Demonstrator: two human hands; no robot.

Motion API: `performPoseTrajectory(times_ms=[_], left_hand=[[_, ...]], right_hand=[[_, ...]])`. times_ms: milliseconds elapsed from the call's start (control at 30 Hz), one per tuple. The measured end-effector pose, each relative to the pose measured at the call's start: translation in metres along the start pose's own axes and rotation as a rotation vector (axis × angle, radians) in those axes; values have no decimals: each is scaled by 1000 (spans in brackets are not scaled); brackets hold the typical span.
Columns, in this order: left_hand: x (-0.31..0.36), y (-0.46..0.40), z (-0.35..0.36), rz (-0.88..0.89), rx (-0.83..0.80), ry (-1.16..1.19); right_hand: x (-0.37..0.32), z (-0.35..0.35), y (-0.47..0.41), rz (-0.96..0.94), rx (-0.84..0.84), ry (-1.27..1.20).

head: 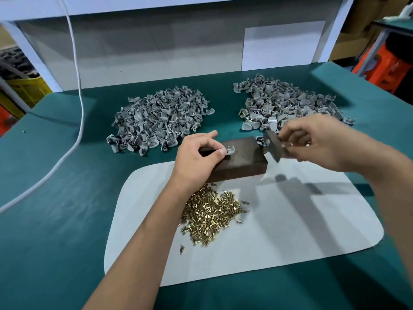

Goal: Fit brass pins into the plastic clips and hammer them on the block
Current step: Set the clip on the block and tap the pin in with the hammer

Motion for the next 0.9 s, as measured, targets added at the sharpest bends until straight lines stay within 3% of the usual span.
performPoseTrajectory(times_ms=[133,300,467,567,633,800,900], left_hand=[[0,0,1,-14,-2,27],[2,1,2,-4,-13,78],[0,0,2,10,-14,81],[3,-1,2,81,-3,32],[7,0,2,160,17,-3],[11,1,-1,291,55,40],[13,3,0,342,54,32]], right_hand=[[15,16,3,98,-111,219],[12,20,2,171,-88,301],[-23,11,-15,-12,173,251],[-48,39,-29,-155,181,250],[-52,55,-34,-174,200,257],[-47,55,-23,-245,486,100],[-47,56,-16,-258,544,44]])
Point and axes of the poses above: each hand's wrist, its own y-axis away from the middle knuckle, its own z-axis out of the palm, x = y × z, the point moved 6 cm from there along -y, towards the middle knuckle, and after that the axes turned 9 degrees about -x, right-handed, at the moved point
